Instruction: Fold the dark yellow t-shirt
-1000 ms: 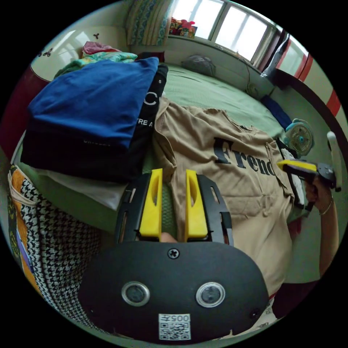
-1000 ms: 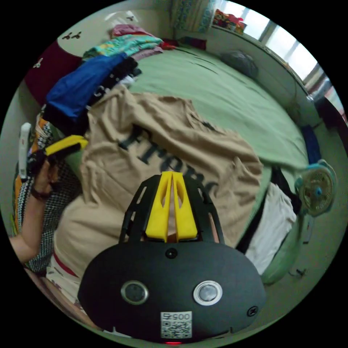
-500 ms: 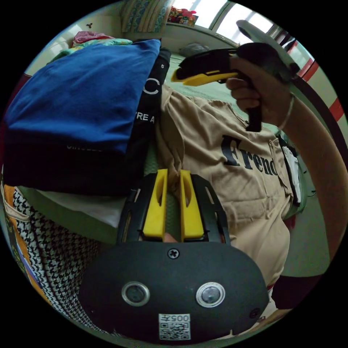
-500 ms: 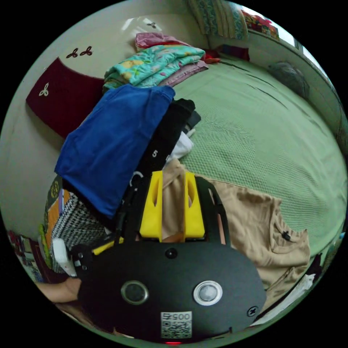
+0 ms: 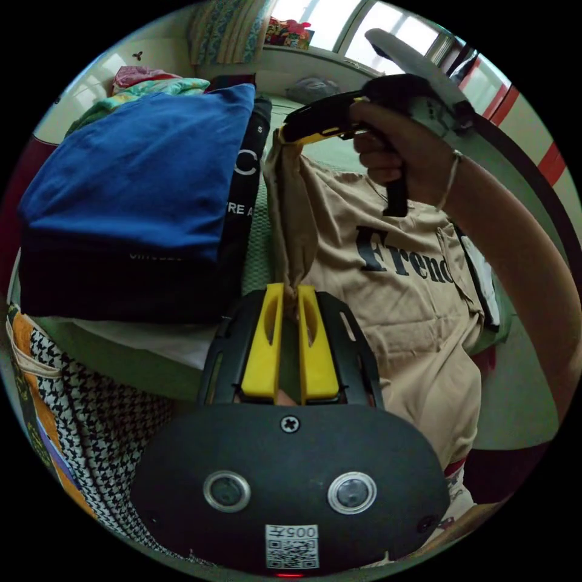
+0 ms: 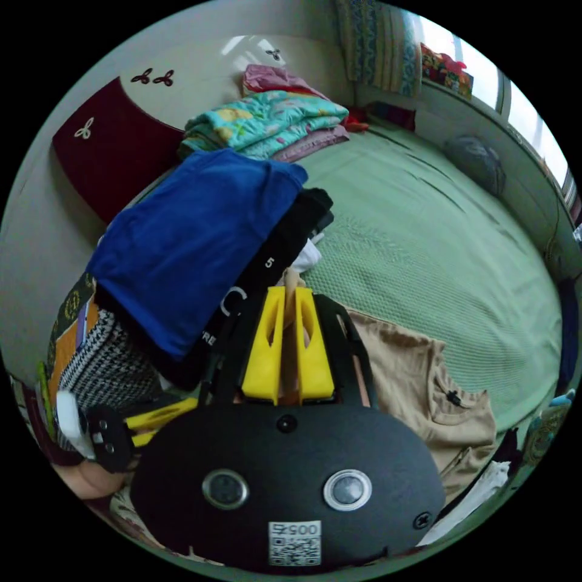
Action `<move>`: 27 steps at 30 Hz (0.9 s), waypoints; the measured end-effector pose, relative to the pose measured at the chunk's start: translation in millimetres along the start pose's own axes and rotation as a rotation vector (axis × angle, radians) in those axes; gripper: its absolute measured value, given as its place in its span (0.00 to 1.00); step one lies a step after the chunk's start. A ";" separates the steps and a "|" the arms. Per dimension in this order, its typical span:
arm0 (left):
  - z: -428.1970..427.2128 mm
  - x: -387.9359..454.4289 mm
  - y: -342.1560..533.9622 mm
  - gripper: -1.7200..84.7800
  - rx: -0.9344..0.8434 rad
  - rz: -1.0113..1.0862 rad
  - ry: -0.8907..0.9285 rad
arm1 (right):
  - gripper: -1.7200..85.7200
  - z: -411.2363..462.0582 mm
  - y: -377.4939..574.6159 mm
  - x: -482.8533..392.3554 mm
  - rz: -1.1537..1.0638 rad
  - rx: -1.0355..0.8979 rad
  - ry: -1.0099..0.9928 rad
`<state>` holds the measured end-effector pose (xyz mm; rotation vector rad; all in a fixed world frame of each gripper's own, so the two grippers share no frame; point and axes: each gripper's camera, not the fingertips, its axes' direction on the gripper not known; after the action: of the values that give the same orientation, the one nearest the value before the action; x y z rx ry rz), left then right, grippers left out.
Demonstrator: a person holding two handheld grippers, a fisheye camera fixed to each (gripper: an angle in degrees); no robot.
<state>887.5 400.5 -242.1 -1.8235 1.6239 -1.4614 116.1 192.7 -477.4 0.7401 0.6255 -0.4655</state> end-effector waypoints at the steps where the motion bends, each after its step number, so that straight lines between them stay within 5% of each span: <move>1: -4.3 3.0 1.7 0.08 0.009 0.017 -0.010 | 0.06 -12.7 7.5 4.4 0.004 0.018 -0.002; 16: -7.9 36.2 41.6 0.11 -0.081 0.127 0.064 | 0.11 -34.3 130.8 104.1 0.317 -0.074 0.082; 27: 5.1 13.0 11.0 0.12 -0.080 0.020 0.005 | 0.11 -16.7 76.0 84.2 0.196 -0.044 0.024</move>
<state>883.4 383.8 -246.6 -1.8411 1.7220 -1.4131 216.1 240.3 -507.3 0.7583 0.5775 -0.2618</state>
